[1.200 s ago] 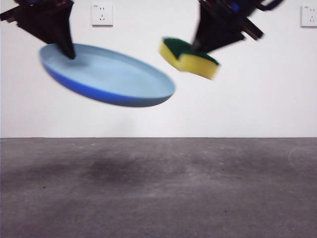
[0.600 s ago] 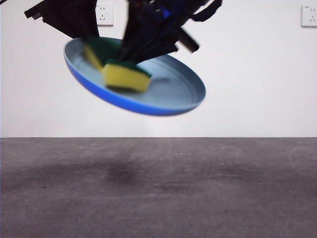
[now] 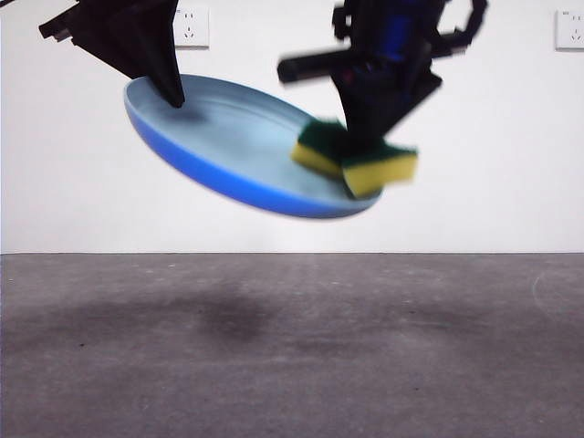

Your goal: Pick up the plate,pick up the cloth,clean the plate with the cloth

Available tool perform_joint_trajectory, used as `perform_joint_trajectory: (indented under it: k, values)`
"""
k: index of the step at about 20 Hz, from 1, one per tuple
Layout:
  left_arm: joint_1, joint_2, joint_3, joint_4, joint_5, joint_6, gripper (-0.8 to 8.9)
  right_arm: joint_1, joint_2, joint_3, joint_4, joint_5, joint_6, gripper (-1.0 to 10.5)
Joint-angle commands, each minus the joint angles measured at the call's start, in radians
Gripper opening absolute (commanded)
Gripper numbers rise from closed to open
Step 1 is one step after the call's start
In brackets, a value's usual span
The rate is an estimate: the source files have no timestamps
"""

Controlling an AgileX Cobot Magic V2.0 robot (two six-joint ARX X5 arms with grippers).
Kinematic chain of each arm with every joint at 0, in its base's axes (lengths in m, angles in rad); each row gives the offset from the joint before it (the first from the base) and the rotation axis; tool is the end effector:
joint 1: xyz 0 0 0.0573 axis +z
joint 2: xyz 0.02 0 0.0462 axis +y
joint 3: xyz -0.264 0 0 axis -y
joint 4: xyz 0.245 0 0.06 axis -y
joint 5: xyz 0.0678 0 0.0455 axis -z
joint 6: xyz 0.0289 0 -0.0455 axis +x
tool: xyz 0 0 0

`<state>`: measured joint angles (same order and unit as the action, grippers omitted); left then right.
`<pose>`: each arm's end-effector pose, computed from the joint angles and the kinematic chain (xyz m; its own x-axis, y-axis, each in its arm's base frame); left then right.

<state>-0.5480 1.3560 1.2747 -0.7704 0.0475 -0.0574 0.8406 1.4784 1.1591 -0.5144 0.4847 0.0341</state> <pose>0.2353 -0.1452 0.3286 0.5369 -0.3833 -0.7516 0.5093 0.8574 -0.0735 0.2167 0.2219 0.2773 0.7438 0.1323 -0.6551 -0.4332 0.8418 -0.3219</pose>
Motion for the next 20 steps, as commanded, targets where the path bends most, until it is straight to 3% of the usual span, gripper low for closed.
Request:
perform_joint_trajectory:
  k: [1,5,11,12,13,16,19,20]
  values:
    - [-0.021,-0.006,0.002,-0.009,0.042,0.005,-0.08,-0.031,0.004,-0.01,0.148,-0.127,-0.006,-0.2]
    - [-0.029,-0.006,0.002,-0.006,0.04,0.005,-0.08,-0.068,0.007,-0.01,0.229,-0.465,0.015,-0.2]
    - [-0.028,-0.006,0.002,0.062,0.036,-0.01,-0.08,-0.062,0.012,-0.01,0.116,-0.797,0.044,-0.2]
    - [-0.028,-0.006,0.002,0.079,0.035,-0.016,-0.08,-0.055,0.012,-0.01,0.068,-0.808,0.043,-0.2]
    - [-0.028,-0.006,0.002,0.093,0.035,-0.021,-0.08,-0.049,0.012,-0.01,0.016,-0.785,0.038,-0.2]
    - [-0.028,-0.006,0.002,0.101,0.032,-0.019,-0.08,-0.048,0.012,-0.01,-0.174,-0.598,0.019,-0.2]
    - [-0.018,-0.006,0.002,0.064,-0.012,0.021,-0.08,-0.049,-0.014,-0.01,-0.239,-0.273,0.021,-0.2]
    - [-0.018,-0.006,0.002,0.05,-0.051,0.037,-0.08,-0.048,-0.03,-0.01,-0.235,-0.217,0.021,-0.2]
